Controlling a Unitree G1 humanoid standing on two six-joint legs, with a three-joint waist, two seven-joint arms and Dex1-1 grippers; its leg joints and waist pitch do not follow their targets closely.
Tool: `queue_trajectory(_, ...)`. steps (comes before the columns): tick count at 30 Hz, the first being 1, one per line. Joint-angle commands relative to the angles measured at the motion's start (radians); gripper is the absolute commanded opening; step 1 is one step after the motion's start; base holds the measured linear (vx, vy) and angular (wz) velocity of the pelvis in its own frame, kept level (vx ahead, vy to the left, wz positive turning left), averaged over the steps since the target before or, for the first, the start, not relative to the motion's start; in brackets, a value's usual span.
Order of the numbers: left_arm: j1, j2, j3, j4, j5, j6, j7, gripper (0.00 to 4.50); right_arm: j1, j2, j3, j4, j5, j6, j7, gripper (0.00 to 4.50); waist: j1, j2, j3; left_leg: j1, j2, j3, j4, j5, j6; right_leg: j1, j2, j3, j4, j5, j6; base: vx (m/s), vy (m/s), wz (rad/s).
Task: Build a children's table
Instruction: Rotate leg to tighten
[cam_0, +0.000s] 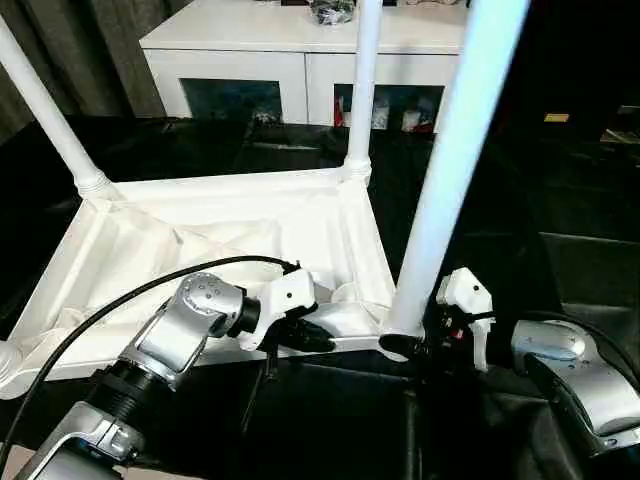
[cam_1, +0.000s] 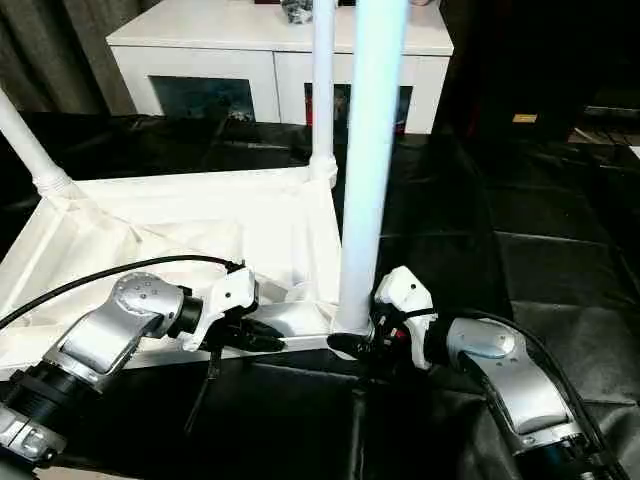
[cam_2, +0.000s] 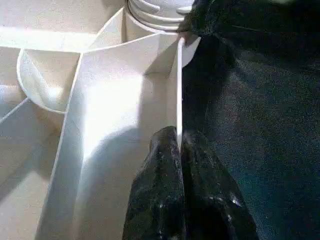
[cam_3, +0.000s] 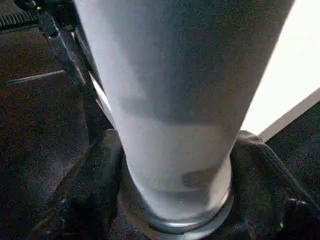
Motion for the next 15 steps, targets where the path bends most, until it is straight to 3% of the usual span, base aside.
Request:
queue_trajectory(1,0.018,0.009,-0.038,0.002,0.005,0.011,-0.036,0.00,-0.007,-0.013,0.005,0.010,-0.003,0.012,0.012,2.81,0.001,-0.013,-0.049,0.005,0.053,-0.016,-0.068,-0.097,0.110,0.048,-0.054,0.041,-0.048,0.011,-0.296,0.000,0.000,0.00)
queue_trajectory(10,0.016,0.003,-0.035,0.007,0.007,0.018,-0.027,0.00,-0.025,0.023,-0.012,0.063,-0.043,0.018,-0.073,2.66,0.000,-0.013,-0.049,0.004,0.052,-0.016,-0.067,-0.104,0.106,0.047,-0.053,0.041,-0.049,-0.013,-0.297,0.000,0.000,0.00)
queue_trajectory(14,0.003,-0.045,-0.010,0.044,0.022,0.039,0.068,0.00,-0.069,0.141,-0.083,0.155,-0.059,0.056,-0.295,2.66,-0.016,-0.012,-0.041,0.004,0.049,-0.020,-0.078,-0.195,0.037,0.044,-0.053,0.040,-0.063,-0.171,-0.264,0.000,0.000,0.00)
queue_trajectory(15,-0.016,-0.089,0.010,0.087,0.046,0.051,0.168,0.00,-0.087,0.211,-0.129,0.190,-0.044,0.089,-0.408,2.66,-0.018,-0.013,-0.042,0.006,0.049,-0.021,-0.079,-0.206,0.027,0.044,-0.053,0.040,-0.064,-0.183,-0.259,0.000,0.000,0.00)
